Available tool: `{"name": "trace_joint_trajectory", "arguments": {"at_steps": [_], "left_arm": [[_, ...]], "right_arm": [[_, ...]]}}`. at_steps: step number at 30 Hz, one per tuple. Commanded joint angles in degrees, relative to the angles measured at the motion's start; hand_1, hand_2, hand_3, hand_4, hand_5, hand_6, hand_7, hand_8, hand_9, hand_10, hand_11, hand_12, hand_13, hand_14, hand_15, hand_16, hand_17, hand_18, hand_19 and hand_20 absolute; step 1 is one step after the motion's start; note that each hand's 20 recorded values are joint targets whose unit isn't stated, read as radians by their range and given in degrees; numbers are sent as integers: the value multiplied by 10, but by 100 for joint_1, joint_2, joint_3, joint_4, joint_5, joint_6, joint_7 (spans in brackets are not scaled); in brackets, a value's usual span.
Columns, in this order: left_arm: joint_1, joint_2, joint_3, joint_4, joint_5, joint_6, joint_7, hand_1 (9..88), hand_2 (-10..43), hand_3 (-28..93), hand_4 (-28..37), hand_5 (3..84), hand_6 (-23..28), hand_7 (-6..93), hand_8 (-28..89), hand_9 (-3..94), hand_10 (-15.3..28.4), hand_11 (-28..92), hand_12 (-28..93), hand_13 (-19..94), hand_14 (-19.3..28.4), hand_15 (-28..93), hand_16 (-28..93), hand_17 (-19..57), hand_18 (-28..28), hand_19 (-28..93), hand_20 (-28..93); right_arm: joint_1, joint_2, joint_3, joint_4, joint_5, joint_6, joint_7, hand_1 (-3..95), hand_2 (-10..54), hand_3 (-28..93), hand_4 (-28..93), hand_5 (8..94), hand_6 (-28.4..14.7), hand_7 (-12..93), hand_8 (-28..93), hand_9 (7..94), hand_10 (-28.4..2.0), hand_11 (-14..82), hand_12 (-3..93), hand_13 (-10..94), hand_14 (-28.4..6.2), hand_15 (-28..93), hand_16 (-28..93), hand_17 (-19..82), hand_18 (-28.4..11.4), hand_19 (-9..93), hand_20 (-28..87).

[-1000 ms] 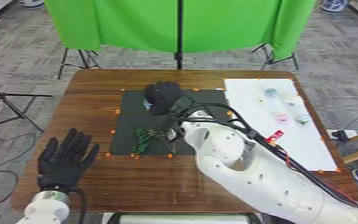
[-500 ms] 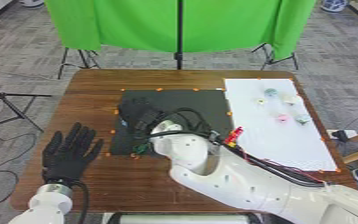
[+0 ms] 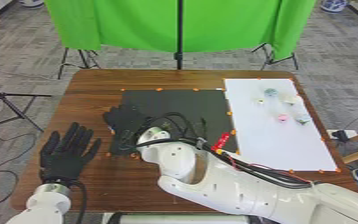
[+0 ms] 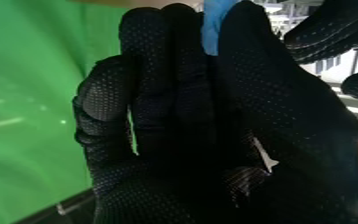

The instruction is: Arrange flowers

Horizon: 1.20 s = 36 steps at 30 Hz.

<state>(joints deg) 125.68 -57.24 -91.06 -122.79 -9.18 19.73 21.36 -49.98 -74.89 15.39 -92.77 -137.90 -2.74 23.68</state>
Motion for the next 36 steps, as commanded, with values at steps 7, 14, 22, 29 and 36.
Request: {"name": "trace_joint_trajectory", "arguments": {"at_steps": [7,14,22,29,36], "left_arm": [[-62,5,61,71,-145,-7,-87,276,184,733,-283,461,68,214,-115,419,147,328,118,327,145,488,-88,-47,140,400,165],[-67,0,29,83,-137,-17,-113,277,184,732,-283,462,68,214,-115,420,148,328,119,328,144,489,-88,-48,141,402,165],[-65,-57,32,107,-159,-65,-225,275,184,732,-283,462,68,214,-115,420,147,328,119,329,145,489,-89,-48,141,402,165],[-80,-71,11,118,-168,-41,-227,276,184,732,-283,461,68,213,-115,420,147,327,118,327,145,489,-88,-48,141,402,163],[-25,-136,-16,112,-154,-16,-271,276,183,733,-283,461,68,213,-115,419,147,326,118,327,144,487,-88,-48,141,402,163]], "right_arm": [[-309,-295,108,330,-623,-238,9,574,-95,661,-273,673,-30,327,117,772,-131,171,455,647,-108,509,365,366,-231,858,376],[-374,-310,159,375,-656,-409,52,566,-95,660,-271,672,-32,321,114,763,-132,192,439,643,-112,519,355,364,-234,860,376],[-481,-331,170,455,-729,-301,286,558,-95,654,-263,663,-39,293,95,751,-140,210,411,640,-118,524,346,360,-236,860,378],[-521,-283,161,405,-718,-113,505,514,-95,721,-265,633,-50,206,-45,685,-173,245,249,610,-134,552,316,358,-243,868,366],[-686,-228,343,279,-615,-224,555,493,-95,741,-263,615,-60,171,-101,666,-185,233,208,605,-147,564,298,354,-249,876,362]]}}
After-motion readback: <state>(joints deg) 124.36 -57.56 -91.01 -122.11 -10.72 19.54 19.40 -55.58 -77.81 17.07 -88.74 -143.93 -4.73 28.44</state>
